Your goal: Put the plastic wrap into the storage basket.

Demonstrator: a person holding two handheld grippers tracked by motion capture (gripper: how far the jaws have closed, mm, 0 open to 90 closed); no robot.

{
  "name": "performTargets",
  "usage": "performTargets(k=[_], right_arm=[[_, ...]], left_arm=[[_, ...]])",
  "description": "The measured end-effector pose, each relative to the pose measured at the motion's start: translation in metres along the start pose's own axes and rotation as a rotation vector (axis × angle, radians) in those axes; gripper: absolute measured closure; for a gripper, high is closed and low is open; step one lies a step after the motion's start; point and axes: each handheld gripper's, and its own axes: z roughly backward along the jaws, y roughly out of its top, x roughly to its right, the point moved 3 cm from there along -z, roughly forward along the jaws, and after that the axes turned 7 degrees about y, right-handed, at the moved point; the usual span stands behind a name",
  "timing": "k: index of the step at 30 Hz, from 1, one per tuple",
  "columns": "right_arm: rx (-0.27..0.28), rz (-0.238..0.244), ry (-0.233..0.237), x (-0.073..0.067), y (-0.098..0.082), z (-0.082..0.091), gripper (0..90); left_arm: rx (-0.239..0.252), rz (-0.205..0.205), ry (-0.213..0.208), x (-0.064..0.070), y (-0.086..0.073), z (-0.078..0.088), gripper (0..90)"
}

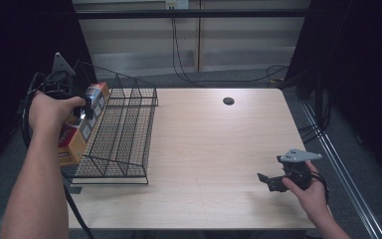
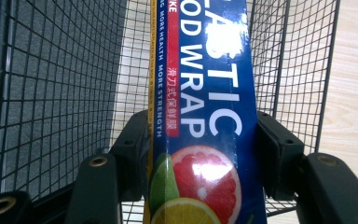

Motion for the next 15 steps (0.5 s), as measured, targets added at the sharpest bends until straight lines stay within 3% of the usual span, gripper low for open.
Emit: performTargets(k=[6, 9, 10, 15], right_arm=[[-0.003, 0.002, -0.005, 0.000, 0.000, 0.000, 2.7], [-0.004, 0.001, 0.000, 0.000, 0.000, 0.000, 2.7], [-0.005, 0.003, 0.004, -0.001, 0.000, 0.000, 2.7], [-0.006, 0.004, 0.005, 0.000, 0.000, -0.001, 2.7]], left_arm=[[-0.002, -0.001, 0.014, -0.003, 0.000, -0.007, 44.8], [-0.007, 0.020, 0.016, -0.002, 0.000, -0.011, 44.7], [-0.007, -0.004, 0.025, -0.005, 0.001, -0.012, 44.7], [-0.009, 0.010, 0.031, -0.006, 0.002, -0.019, 44.7]])
